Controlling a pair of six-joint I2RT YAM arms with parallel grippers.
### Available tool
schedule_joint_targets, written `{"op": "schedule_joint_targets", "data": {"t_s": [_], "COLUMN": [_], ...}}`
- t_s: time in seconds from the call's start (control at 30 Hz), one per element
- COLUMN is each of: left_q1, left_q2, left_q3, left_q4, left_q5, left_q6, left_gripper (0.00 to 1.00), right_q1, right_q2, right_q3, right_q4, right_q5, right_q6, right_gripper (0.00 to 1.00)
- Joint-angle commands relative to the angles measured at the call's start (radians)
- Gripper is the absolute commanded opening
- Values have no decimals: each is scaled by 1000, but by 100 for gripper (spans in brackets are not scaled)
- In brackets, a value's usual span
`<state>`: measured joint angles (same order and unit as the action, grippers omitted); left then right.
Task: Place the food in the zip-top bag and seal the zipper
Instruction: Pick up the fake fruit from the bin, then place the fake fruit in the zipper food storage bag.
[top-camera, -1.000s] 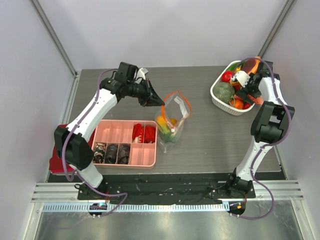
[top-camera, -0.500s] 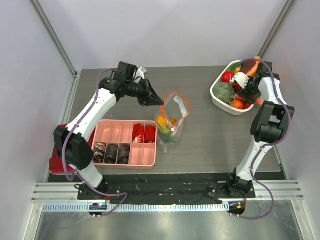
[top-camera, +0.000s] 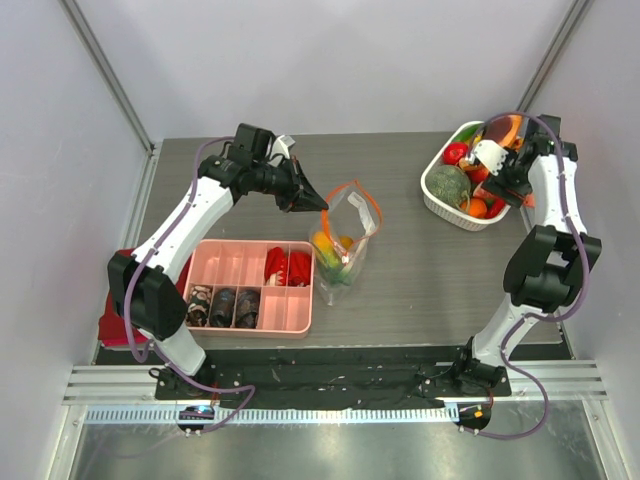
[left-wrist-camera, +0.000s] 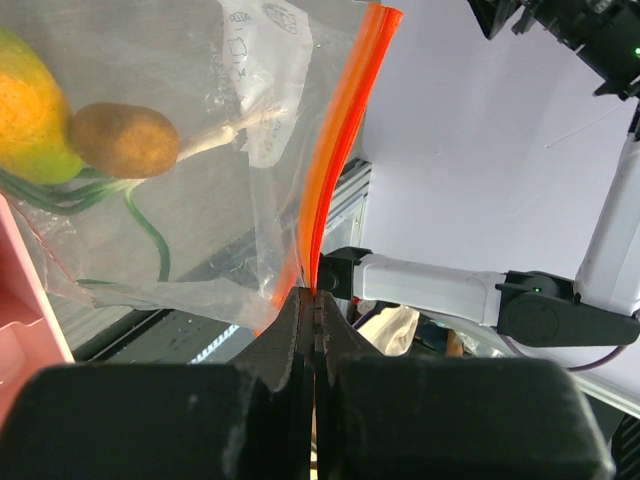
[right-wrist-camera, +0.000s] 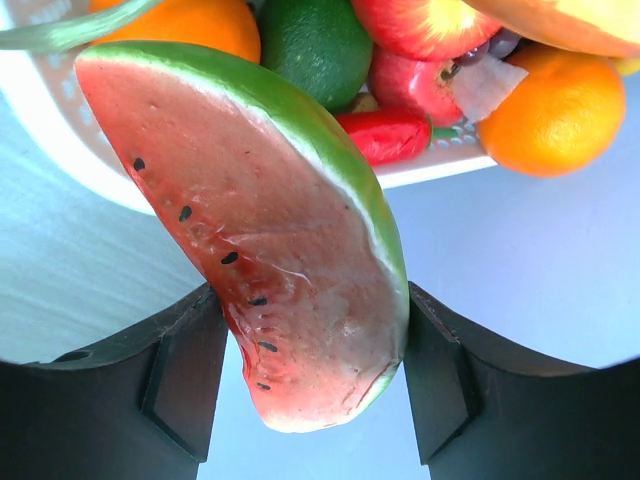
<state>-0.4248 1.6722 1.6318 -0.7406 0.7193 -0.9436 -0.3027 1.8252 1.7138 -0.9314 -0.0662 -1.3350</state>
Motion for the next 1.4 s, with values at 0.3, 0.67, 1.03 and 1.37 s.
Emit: {"op": "schedule_joint_targets", "data": {"t_s": [0.3, 0.67, 1.03, 1.37], "left_q1": [4, -2, -2, 0], "left_q2": [0, -11, -15, -22], "left_q3": [-7, -21, -35, -67], "left_q4": [30, 44, 70, 109], "left_q5": [32, 42, 72, 123], "left_q6": [-12, -35, -60, -87], "left_gripper": [0, 0, 0, 0], "right_q1": [504, 1043, 1114, 1142], "right_q2": [-300, -176, -98, -66], "right_q3": [233, 274, 256, 302], "right_q4": [-239, -328, -400, -357], "right_q5": [-75, 391, 437, 398], "right_q6": [197, 421, 493, 534], "right_gripper": [50, 48, 52, 100]}}
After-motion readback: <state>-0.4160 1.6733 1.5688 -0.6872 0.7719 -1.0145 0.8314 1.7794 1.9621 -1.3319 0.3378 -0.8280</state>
